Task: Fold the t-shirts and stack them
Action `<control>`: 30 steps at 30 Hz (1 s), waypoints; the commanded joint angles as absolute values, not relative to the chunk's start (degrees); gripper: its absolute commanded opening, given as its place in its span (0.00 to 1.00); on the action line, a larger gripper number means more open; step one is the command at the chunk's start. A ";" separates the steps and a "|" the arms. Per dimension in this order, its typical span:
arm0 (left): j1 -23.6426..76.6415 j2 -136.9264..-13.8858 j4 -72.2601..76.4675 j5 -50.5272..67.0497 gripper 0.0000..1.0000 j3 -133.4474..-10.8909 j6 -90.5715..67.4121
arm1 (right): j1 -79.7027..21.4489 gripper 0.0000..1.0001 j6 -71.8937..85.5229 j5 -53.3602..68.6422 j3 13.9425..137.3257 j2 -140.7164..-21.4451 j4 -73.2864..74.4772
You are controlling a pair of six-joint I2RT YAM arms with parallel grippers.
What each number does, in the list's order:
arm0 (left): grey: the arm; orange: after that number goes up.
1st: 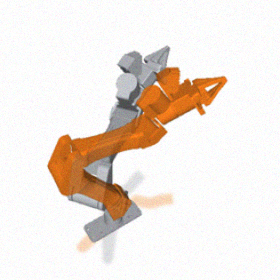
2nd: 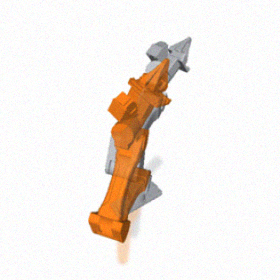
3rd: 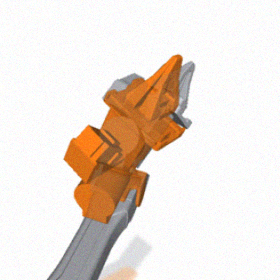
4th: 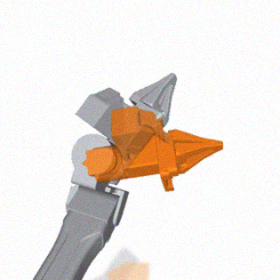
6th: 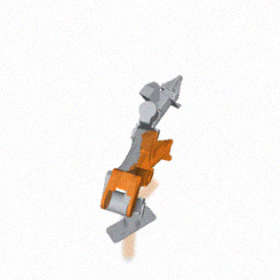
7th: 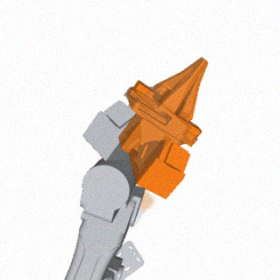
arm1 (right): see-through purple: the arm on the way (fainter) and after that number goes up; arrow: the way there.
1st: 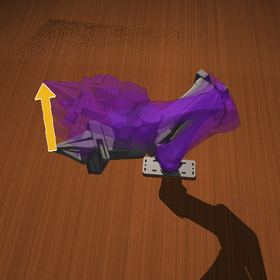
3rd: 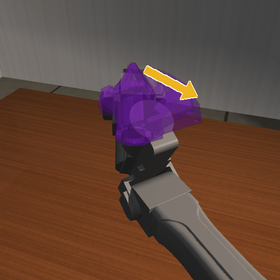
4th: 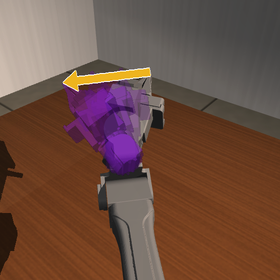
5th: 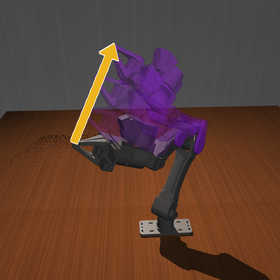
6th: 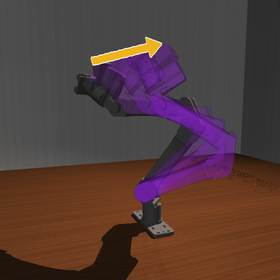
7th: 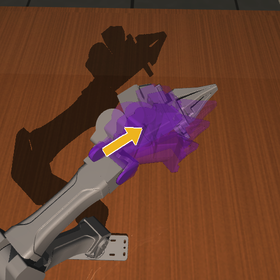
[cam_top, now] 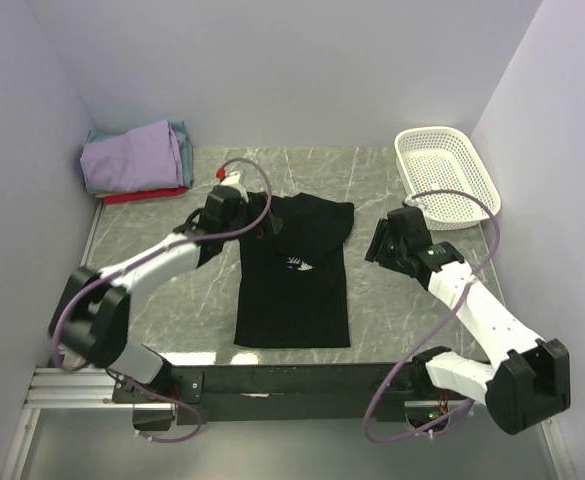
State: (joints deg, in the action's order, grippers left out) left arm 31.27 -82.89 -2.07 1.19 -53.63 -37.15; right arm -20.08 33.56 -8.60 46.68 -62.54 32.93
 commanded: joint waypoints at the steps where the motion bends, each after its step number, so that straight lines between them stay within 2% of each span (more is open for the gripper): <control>1: 27.70 -94.00 7.73 11.14 0.98 -64.39 -31.12 | -18.11 0.65 30.06 -5.63 50.88 -66.79 27.60; 4: 25.76 -101.41 10.10 15.53 0.93 -69.23 -30.59 | -16.97 0.65 29.62 -3.35 51.50 -70.92 26.02; 12: 23.03 -115.56 8.97 20.30 0.92 -80.68 -30.76 | -14.33 0.65 28.48 -0.18 54.57 -80.32 23.64; 30: 22.15 -124.89 7.91 23.55 0.86 -86.75 -31.99 | -12.31 0.64 28.30 3.60 56.52 -86.22 21.89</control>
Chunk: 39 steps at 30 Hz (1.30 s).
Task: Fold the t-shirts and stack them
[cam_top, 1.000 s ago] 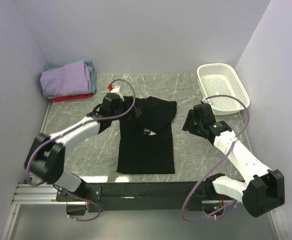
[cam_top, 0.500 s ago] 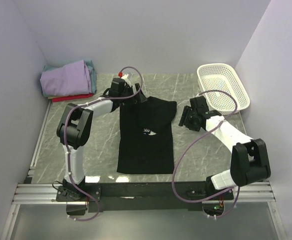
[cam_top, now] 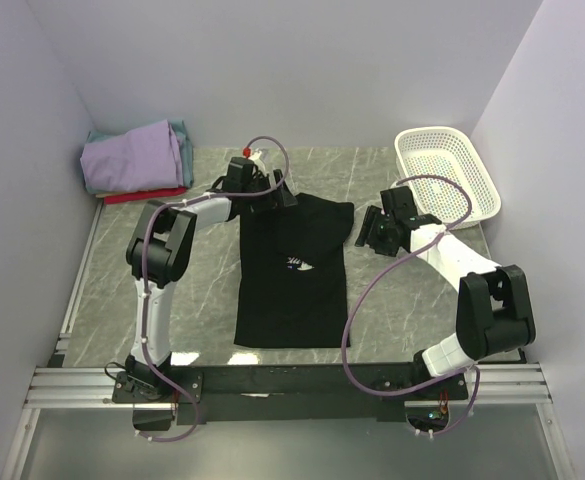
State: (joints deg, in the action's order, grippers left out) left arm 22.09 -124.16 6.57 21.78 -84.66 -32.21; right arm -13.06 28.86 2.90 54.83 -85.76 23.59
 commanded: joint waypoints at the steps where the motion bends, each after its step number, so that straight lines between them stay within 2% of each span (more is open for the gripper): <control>1: 22.15 -125.15 7.56 23.55 0.86 -87.10 -32.08 | -12.22 0.64 28.39 3.69 56.43 -86.22 21.88; 8: 22.15 -126.21 8.52 24.61 0.83 -87.36 -33.13 | -11.95 0.64 28.30 4.31 55.90 -86.40 21.53; 13: 22.15 -126.21 9.05 25.66 0.75 -87.89 -33.92 | -11.78 0.64 28.30 4.57 55.55 -86.48 21.27; 26: 22.76 -128.67 7.91 25.40 0.66 -89.12 -34.63 | -11.34 0.64 28.12 4.57 54.93 -85.96 21.36; 29: 23.03 -128.85 8.26 25.75 0.60 -89.21 -35.15 | -11.16 0.64 27.95 4.66 54.58 -85.96 21.18; 33: 23.55 -129.46 7.91 26.28 0.43 -90.52 -35.16 | -11.07 0.64 28.12 4.83 54.32 -86.13 21.09; 38: 23.64 -129.90 9.14 27.51 0.32 -90.88 -35.86 | -11.07 0.64 27.95 4.83 53.96 -86.22 20.92; 39: 23.64 -129.90 9.14 27.94 0.24 -91.05 -35.86 | -11.07 0.64 28.12 4.83 53.96 -86.22 20.92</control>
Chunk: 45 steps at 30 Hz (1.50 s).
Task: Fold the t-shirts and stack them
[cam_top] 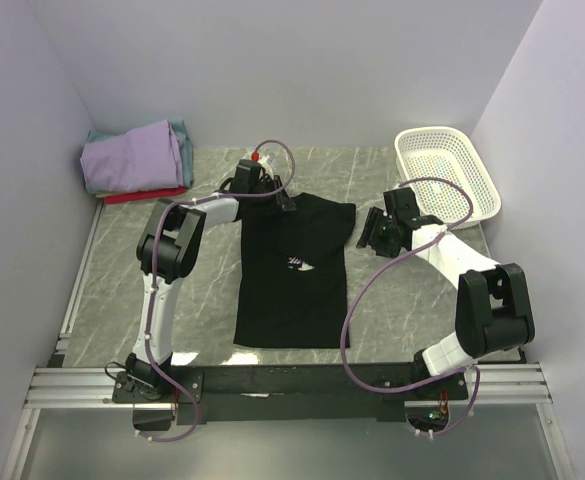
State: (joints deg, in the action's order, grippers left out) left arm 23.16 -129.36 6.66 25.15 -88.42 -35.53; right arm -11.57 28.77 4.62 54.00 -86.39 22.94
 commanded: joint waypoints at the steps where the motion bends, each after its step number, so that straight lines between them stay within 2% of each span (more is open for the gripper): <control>1: 23.64 -129.90 9.14 28.04 0.19 -91.05 -35.77 | -10.99 0.64 28.12 4.83 53.96 -86.31 20.83; 6: 23.55 -128.24 7.83 26.02 0.01 -90.44 -34.72 | -10.90 0.64 28.04 4.66 53.79 -86.31 20.92; 21: 21.97 -116.28 11.60 17.40 0.01 -80.07 -34.01 | -10.72 0.65 28.21 3.25 53.79 -86.75 21.09; 45: 21.53 -114.52 7.83 11.08 0.01 -73.21 -36.74 | -10.72 0.65 28.04 2.64 54.76 -88.33 21.88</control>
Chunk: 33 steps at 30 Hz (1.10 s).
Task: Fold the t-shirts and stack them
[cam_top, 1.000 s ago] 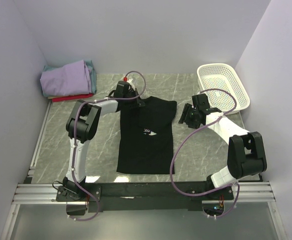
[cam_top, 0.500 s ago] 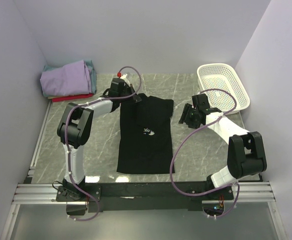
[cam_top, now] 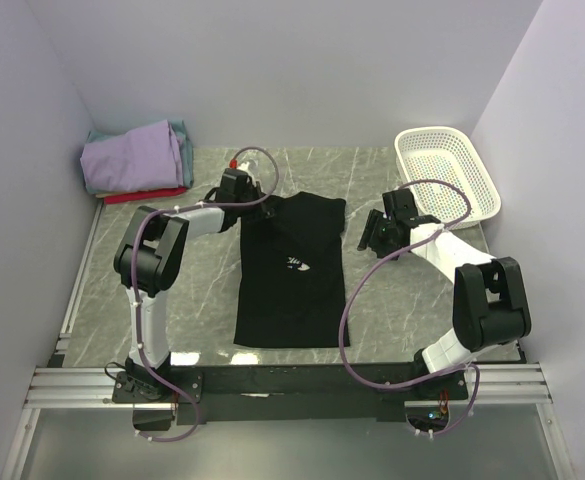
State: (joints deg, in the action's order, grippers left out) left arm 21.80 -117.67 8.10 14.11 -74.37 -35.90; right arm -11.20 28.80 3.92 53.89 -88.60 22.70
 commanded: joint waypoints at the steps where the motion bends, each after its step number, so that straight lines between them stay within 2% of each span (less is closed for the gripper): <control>1: 21.53 -114.61 7.74 11.34 0.01 -72.69 -36.91 | -10.72 0.65 27.95 2.64 54.67 -88.24 21.88; 3: 21.53 -114.61 7.47 10.90 0.15 -72.42 -37.09 | -10.72 0.65 28.04 2.55 54.58 -87.81 21.80; 4: 21.53 -114.61 7.73 11.16 0.27 -72.16 -36.74 | -10.72 0.65 28.12 2.55 54.32 -87.72 21.80; 5: 21.53 -114.70 7.73 11.25 0.61 -72.42 -36.48 | -10.72 0.65 27.95 2.64 54.32 -87.80 21.80; 7: 21.53 -114.70 5.89 9.76 0.83 -73.73 -36.21 | -10.63 0.65 27.95 2.81 54.23 -87.45 21.88; 8: 21.53 -114.61 5.45 9.32 0.99 -74.00 -36.04 | -10.72 0.65 28.04 2.81 54.14 -87.36 21.88; 18: 21.62 -109.17 3.78 10.72 0.99 -72.95 -35.94 | -10.64 0.65 28.30 3.34 52.56 -84.38 21.71; 24: 23.55 -102.84 4.22 12.30 0.99 -66.80 -37.00 | -10.72 0.65 28.74 3.51 51.42 -82.36 21.45; 33: 27.33 -97.47 10.18 8.27 0.96 -55.11 -42.35 | -10.64 0.66 28.92 3.08 49.31 -78.66 21.62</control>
State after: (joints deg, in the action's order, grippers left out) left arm 26.44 -99.90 5.76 10.48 -58.17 -38.72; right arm -11.18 28.84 3.95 49.98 -82.26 22.72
